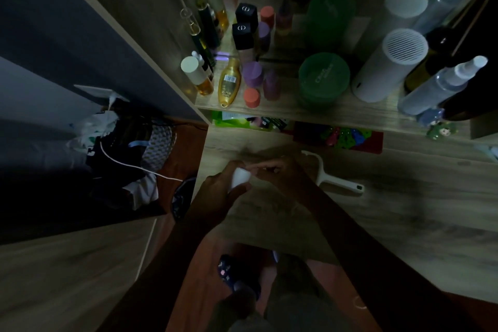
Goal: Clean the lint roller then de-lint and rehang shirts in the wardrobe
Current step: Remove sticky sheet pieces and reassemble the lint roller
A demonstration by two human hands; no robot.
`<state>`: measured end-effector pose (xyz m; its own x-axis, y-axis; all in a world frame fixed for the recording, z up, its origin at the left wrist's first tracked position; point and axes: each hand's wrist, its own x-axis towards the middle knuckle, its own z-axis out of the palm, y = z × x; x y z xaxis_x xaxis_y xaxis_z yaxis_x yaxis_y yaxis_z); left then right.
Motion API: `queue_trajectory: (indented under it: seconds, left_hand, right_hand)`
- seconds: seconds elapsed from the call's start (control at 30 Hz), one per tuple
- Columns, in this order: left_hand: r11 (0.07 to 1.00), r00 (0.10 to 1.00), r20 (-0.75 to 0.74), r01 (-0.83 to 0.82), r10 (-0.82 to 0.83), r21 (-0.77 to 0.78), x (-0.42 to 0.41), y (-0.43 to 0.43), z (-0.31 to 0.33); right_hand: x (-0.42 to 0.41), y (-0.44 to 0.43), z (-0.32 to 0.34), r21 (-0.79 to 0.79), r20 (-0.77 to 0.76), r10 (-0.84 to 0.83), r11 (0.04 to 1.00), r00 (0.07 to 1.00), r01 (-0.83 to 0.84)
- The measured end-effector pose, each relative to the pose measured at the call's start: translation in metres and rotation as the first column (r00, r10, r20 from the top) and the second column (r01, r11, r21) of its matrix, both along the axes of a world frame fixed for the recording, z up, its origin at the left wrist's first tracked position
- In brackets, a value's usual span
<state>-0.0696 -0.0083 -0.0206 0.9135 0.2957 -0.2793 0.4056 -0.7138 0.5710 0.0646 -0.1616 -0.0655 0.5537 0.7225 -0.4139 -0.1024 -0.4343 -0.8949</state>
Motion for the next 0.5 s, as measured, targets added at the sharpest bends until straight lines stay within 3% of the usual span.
queue_trajectory:
  seconds: [0.07,0.13,0.2,0.37,0.43,0.5]
  left_hand:
    - [0.999,0.997,0.053,-0.048,0.049,-0.026,0.006,-0.005,0.008]
    - [0.986,0.994,-0.007,-0.113,0.113,-0.121,0.012,-0.001,0.008]
    - [0.975,0.988,-0.015,-0.157,0.156,-0.159,0.016,0.001,0.007]
    - [0.883,0.94,0.071,-0.286,0.334,-0.372,0.016,0.005,0.006]
    - [0.825,0.902,0.071,-0.356,0.427,-0.438,0.012,0.005,0.009]
    - [0.757,0.851,0.057,-0.431,0.522,-0.491,0.006,0.006,0.013]
  right_hand:
    - [-0.003,-0.003,-0.014,-0.111,0.261,-0.035,0.992,0.965,0.066]
    - [-0.007,-0.009,-0.036,-0.2,0.58,0.027,0.974,0.814,0.11]
    - [-0.006,-0.017,-0.049,-0.255,0.72,0.044,0.945,0.693,0.205]
    - [-0.006,-0.021,-0.051,-0.32,0.626,-0.009,0.909,0.78,0.267]
    - [-0.005,-0.021,-0.05,-0.349,0.627,0.042,0.908,0.778,0.232]
    - [-0.003,-0.019,-0.052,-0.363,0.546,0.061,0.916,0.836,0.17]
